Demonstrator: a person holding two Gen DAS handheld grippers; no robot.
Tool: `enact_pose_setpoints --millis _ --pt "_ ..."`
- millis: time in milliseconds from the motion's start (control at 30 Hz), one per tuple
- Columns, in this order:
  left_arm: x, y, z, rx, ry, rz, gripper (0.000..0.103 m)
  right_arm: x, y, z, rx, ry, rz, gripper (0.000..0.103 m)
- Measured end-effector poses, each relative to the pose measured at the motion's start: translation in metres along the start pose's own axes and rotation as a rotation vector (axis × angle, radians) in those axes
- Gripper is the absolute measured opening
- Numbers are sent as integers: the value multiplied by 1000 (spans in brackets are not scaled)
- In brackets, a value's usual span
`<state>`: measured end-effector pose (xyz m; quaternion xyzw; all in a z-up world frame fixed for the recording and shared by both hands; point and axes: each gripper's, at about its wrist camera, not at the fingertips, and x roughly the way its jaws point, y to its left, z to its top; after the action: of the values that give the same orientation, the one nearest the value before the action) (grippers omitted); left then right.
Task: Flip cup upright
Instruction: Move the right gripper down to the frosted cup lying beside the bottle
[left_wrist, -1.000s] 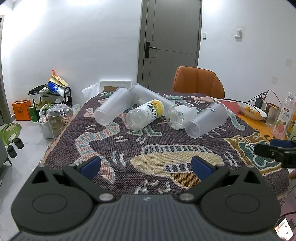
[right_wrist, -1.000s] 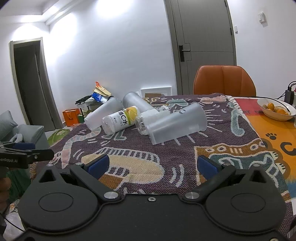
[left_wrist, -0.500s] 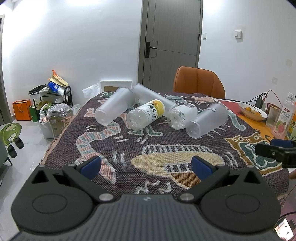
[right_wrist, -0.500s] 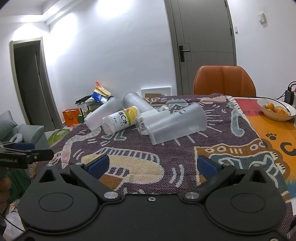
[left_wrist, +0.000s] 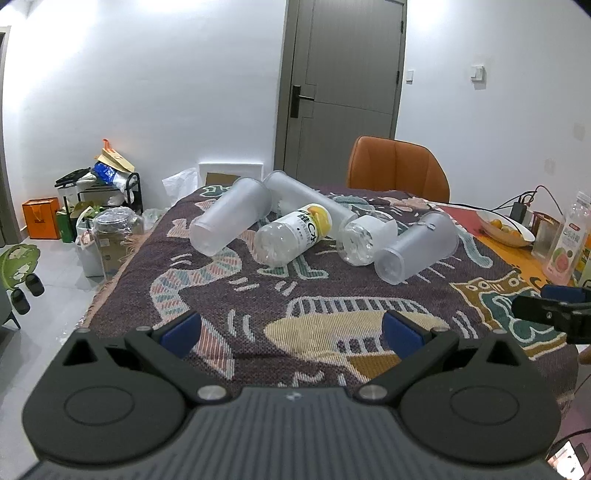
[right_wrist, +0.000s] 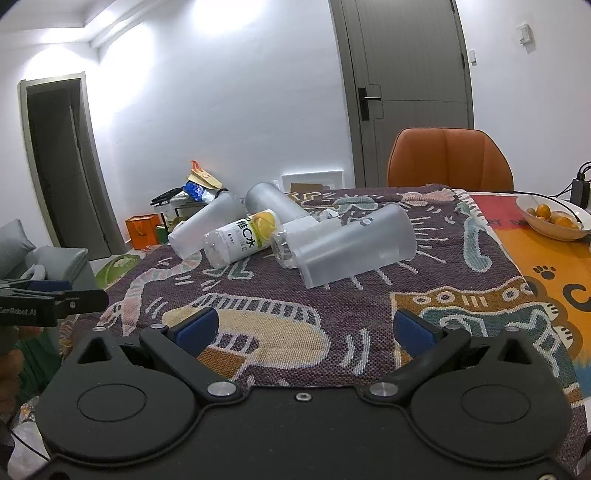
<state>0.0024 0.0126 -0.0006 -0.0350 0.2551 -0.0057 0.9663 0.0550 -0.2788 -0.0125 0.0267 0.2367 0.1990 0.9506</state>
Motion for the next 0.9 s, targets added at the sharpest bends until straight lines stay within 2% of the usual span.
enact_pose_setpoints --millis 400,900 --pt "39 10 23 -22 -11 -33 103 35 -4 23 -20 37 3 103" --pt "89 42 55 -126 14 -7 103 98 9 68 -88 81 52 103"
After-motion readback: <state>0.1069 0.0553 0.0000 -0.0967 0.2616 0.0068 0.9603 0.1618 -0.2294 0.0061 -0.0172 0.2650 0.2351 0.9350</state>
